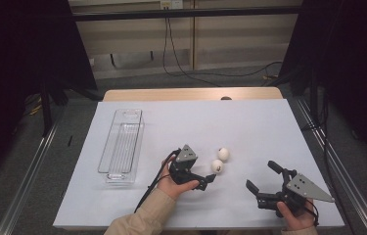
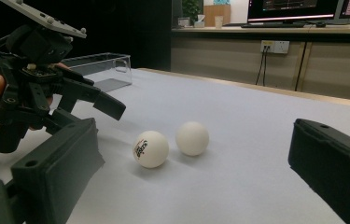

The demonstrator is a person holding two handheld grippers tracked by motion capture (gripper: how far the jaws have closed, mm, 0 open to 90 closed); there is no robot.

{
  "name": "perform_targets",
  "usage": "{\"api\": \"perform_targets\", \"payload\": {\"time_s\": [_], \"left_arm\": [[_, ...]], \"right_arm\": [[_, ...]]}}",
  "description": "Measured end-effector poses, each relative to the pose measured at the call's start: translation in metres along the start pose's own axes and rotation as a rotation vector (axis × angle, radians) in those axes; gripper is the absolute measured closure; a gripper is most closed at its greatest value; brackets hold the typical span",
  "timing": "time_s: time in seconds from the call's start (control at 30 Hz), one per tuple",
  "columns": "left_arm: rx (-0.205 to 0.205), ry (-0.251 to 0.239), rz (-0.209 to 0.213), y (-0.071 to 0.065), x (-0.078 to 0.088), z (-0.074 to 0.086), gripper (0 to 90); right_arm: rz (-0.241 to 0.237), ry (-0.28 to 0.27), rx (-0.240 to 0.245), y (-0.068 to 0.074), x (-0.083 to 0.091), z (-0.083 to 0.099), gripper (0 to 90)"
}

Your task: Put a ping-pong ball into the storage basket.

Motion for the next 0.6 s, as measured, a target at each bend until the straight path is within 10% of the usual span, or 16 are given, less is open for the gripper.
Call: {"api": "perform_targets", "payload": {"time_s": [0.6], "left_arm": [[-0.011,0.02,0.002,-0.0011,-0.0052,-0.0034,5.0]], "right_arm": [[-0.002,0.0,-0.001,0.0002,0.0001,-0.0002,1.3]]}}
Point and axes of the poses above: each handheld gripper's, and its own axes: x roughly backward along the jaws, z roughly out of its underside, y roughly to its left, the point moved 3 cm from there along -x, roughly forward along the jaws, and after that the axes turned 11 degrees about -x, right-handed, at the moved point
